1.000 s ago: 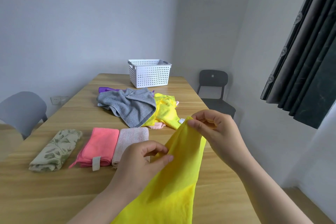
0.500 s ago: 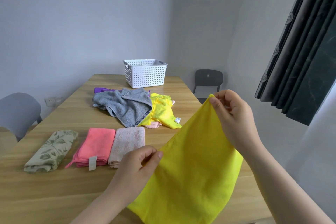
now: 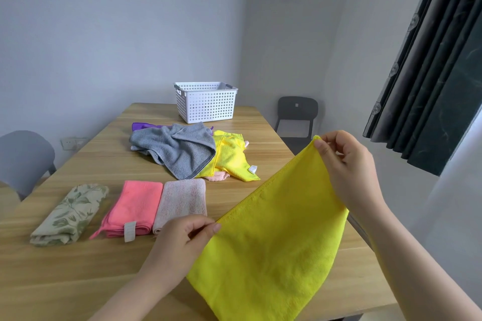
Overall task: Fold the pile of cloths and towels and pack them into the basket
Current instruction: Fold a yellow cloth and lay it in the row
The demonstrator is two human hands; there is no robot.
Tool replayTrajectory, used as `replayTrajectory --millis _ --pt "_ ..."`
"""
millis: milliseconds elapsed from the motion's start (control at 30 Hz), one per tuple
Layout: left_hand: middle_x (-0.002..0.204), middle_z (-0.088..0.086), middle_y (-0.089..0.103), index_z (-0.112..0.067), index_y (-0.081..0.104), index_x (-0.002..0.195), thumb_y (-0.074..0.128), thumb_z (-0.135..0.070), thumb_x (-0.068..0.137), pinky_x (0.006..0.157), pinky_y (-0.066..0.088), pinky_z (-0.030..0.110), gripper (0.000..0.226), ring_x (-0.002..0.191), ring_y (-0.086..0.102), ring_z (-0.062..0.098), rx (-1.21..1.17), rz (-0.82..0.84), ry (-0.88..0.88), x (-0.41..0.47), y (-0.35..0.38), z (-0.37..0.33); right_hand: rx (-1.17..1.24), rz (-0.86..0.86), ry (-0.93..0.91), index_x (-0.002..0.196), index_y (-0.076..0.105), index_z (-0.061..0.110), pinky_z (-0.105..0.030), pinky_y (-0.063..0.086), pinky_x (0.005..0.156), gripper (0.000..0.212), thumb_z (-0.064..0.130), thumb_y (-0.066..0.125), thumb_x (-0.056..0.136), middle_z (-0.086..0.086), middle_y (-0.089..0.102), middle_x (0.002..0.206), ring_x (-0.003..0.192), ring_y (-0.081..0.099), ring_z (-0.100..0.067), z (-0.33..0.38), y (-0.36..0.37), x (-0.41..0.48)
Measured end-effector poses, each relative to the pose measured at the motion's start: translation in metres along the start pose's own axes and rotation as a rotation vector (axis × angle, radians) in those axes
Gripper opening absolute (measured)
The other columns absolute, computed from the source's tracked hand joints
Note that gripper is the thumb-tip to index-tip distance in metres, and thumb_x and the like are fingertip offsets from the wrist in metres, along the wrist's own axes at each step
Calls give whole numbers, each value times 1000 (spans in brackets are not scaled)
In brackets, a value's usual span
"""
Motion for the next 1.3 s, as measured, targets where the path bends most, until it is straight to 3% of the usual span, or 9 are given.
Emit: replayTrajectory --millis 100,233,400,567,633,700,900,1067,1300 --pt "61 8 58 -26 70 72 63 -48 78 58 38 27 25 58 46 5 8 -29 -12 2 -9 7 -20 -29 18 85 60 16 -8 33 52 13 25 58 93 9 51 66 59 45 4 -8 -5 4" --pt "53 -15 49 -29 64 65 65 -31 83 53 32 16 18 53 42 1 76 13 9 1 -10 8 -37 -53 38 84 58 16 -7 33 53 12 24 58 93 9 51 67 62 46 2 -17 -8 5" --pt "63 -17 60 -30 63 74 70 -12 82 60 39 13 21 61 52 -2 131 150 -18 -5 -5 20 -42 -70 108 85 58 13 -12 32 49 15 24 56 95 0 50 66 57 40 -9 -35 -10 5" --pt "67 -7 68 -30 69 72 75 -32 75 65 47 30 7 63 59 9 40 91 -64 -2 -12 24 -66 -69 146 86 58 12 -17 29 49 16 25 55 95 4 46 62 55 38 -9 -46 -13 4" --pt "70 -1 72 -30 73 71 70 -51 66 67 50 36 22 66 62 22 -22 51 -97 0 -19 25 -71 -66 156 86 59 11 -22 30 51 17 25 55 95 3 48 64 57 39 -9 -49 -15 3" --pt "70 4 72 -27 74 71 70 -53 61 66 50 33 28 66 61 19 -50 28 -95 3 -28 23 -77 -62 165 86 59 11 -23 32 53 17 25 55 95 0 51 67 59 41 -10 -50 -16 2" --pt "57 -4 67 -14 74 67 69 -9 77 55 42 8 12 53 54 -4 -137 -89 -43 19 -52 1 -56 -60 216 86 59 11 -21 35 55 17 24 54 95 -1 54 72 63 45 -8 -53 -19 -3" --pt "78 11 72 -29 74 78 75 -25 76 68 48 17 5 68 62 10 -117 -122 -6 23 -73 -12 -5 -61 220 82 56 11 -18 31 52 19 23 53 96 1 50 67 61 42 -9 -48 -21 -10" --pt "69 2 73 -18 76 71 66 4 78 60 49 11 25 59 63 6 -87 -60 47 5 -96 -54 110 -86 138 70 47 25 -11 30 46 28 21 51 97 12 45 55 52 41 1 -22 -40 -30"
Point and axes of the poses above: each hand's wrist, its own x-axis towards the middle knuckle, its own y-axis out of the palm, z = x × y, the point moved 6 cm from there along x, towards the middle knuckle
